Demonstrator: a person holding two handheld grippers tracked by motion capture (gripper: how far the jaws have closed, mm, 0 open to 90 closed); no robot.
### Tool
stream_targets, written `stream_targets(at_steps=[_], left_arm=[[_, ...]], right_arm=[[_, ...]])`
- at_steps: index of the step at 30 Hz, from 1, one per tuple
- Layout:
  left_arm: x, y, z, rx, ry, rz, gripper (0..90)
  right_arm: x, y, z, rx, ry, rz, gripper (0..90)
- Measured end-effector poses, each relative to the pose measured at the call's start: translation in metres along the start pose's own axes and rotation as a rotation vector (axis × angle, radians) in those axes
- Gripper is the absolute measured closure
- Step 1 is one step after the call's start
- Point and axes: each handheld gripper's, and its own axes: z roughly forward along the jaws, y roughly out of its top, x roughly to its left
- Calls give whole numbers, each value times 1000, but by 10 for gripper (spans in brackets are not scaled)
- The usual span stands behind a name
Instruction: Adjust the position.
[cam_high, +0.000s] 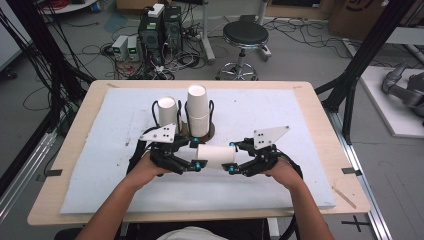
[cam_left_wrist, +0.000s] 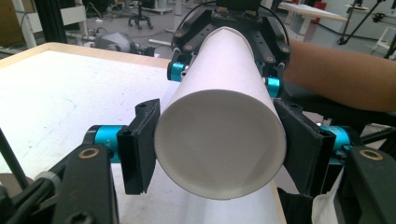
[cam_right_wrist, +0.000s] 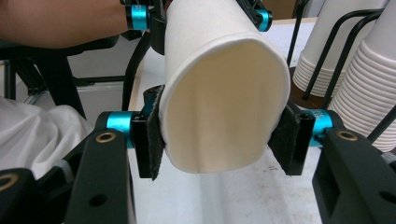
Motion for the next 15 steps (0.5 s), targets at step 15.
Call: stream_targets(at_steps=[15], left_arm=[[2,-3,-2,-68,-9,-21,364]], right_arm=[[-2,1,-9,-137,-38,42,363]])
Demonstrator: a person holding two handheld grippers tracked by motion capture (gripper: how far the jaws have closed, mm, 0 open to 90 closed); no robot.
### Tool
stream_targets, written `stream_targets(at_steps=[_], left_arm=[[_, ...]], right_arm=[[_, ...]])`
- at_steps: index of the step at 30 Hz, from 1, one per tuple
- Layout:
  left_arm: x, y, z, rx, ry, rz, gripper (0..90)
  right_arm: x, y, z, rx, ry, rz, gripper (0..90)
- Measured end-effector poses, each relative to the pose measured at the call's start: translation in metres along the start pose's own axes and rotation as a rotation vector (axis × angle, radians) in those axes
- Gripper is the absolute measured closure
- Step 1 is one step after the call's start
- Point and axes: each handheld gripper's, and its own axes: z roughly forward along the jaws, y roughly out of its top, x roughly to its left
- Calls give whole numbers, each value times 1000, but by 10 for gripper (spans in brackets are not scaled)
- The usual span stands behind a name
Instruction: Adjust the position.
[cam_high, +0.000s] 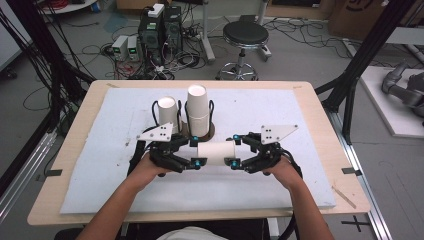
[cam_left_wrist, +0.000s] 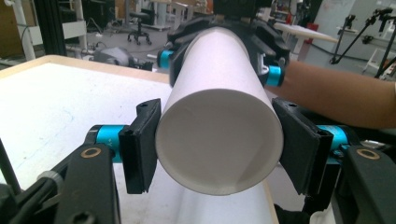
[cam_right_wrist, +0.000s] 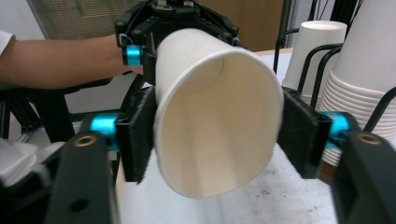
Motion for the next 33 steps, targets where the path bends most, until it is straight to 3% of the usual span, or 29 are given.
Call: stream_targets(at_steps=[4,8,14,17,20,21,22,29,33], left_arm=[[0,-2,2,28,2,8,364],[1,-3,3,25,0,4,363],[1,-4,3,29,11,-8,355],[1,-4,2,24,1,4,363],[1,-3,1,2,-6,6,361],[0,-3,1,4,-2,7,361],[0,-3,1,1,2,9,361],[0,-1,-2,-42,-7,9,361],[-2,-1,1,-41,-32,17,361]], right_arm=[[0,0,-3,8,6,2,421],[-1,1,-5,15,18,-1,474],[-1,2,-6,19,28,1,494],[-1,2,-5,22,26,4,467],[-1,2,-2,7,24,40,312],[-1,1,-1,-10,6,56,223],[-1,1,0,-15,1,67,204],[-2,-2,2,-33,8,105,203],[0,-2,8,-22,38,83,216]])
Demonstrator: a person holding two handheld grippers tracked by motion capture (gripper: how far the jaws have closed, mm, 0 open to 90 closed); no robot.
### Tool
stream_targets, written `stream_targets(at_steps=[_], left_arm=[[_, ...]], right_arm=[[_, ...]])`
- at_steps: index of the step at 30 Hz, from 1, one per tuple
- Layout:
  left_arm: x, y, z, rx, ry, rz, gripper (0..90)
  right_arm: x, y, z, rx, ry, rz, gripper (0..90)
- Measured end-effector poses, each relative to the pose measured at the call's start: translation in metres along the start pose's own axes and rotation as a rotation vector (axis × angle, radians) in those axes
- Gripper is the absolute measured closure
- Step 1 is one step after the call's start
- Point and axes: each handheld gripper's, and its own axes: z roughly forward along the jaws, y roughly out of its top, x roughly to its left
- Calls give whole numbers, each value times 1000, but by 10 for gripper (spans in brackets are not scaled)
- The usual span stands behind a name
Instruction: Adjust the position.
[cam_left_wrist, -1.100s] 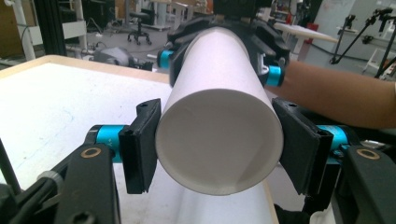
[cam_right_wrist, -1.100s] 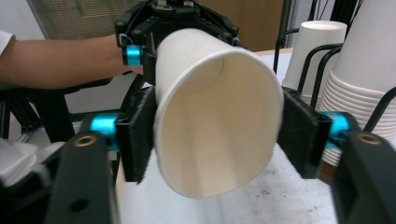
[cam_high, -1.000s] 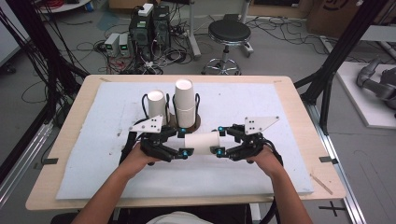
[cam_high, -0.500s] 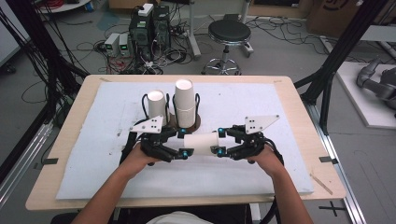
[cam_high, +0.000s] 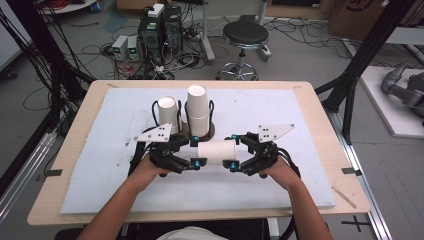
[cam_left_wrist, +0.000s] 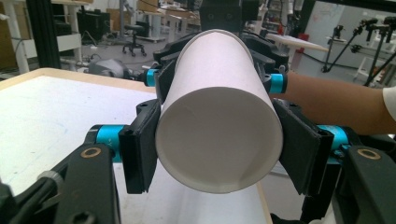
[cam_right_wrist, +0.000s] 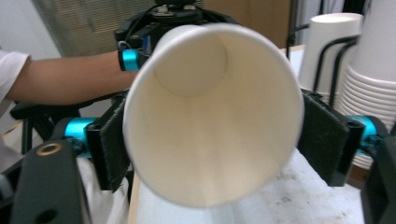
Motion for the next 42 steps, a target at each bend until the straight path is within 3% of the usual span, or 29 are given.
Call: stream_targets(at_steps=[1,3,4,8,12,15,18,20,25,28,31,34,42], left_arm=[[0,0,0,0,0,0,362],[0,-1,1,7,0,1,363],[0,-1,1,8,0,-3,363],[0,-2,4,48,22,-22,353],[0,-2,5,85,69,-20,267],[0,-2,3,85,67,-16,265],[0,-4,6,110,60,-7,270],[-1,-4,7,120,50,2,330],[-1,-6,9,146,33,13,352],[-1,-5,9,115,31,21,357],[0,-5,7,104,41,17,357],[1,-5,4,70,36,8,358],[0,-7,6,83,26,5,364]], right_arm=[[0,0,1,-1,9,-10,282],[1,0,1,-1,15,-26,290],[1,1,-2,2,21,-35,344],[1,2,-5,12,24,-52,415],[1,3,-6,47,3,-67,432],[1,5,-6,115,-27,-66,426],[3,6,-4,122,-11,-58,421],[3,7,-3,122,-5,-60,418],[2,7,-4,114,7,-47,382],[2,8,-4,43,-20,-11,239],[1,6,-5,-4,-40,19,185],[-1,2,-4,-22,-26,60,186],[1,5,-7,-28,-21,-12,352]])
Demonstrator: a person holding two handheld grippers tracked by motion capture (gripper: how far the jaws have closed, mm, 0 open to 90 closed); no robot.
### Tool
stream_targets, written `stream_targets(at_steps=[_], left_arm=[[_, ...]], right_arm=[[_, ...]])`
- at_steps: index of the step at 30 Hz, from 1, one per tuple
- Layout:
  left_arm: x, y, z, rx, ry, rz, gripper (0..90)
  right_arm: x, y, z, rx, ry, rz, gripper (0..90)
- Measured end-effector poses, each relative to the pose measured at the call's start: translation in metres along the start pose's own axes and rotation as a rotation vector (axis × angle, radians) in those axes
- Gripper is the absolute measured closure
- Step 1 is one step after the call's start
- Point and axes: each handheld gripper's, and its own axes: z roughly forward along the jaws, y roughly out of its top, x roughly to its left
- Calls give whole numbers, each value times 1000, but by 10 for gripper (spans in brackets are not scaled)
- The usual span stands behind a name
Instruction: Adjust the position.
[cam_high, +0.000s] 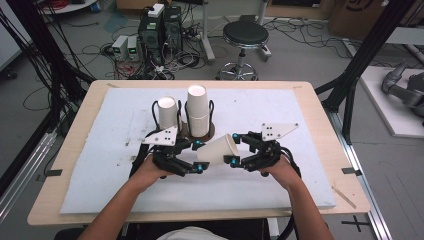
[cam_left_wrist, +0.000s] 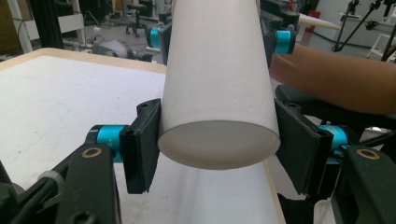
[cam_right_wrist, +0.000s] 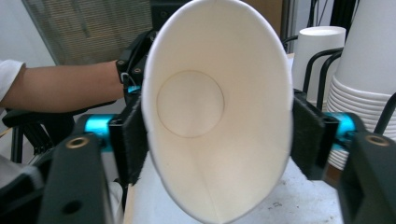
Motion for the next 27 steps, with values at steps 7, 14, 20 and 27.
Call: stream_targets(at_steps=[7,14,20,27], left_arm=[[0,-2,4,18,18,-25,318],[-1,-3,5,42,12,7,350],[-2,-2,5,29,2,24,362],[-2,0,2,-15,-8,25,362]], right_arm=[[1,2,-2,7,23,-5,420],[3,6,-2,24,12,-21,423],[2,7,1,-28,2,35,270],[4,6,3,-79,-7,59,196]])
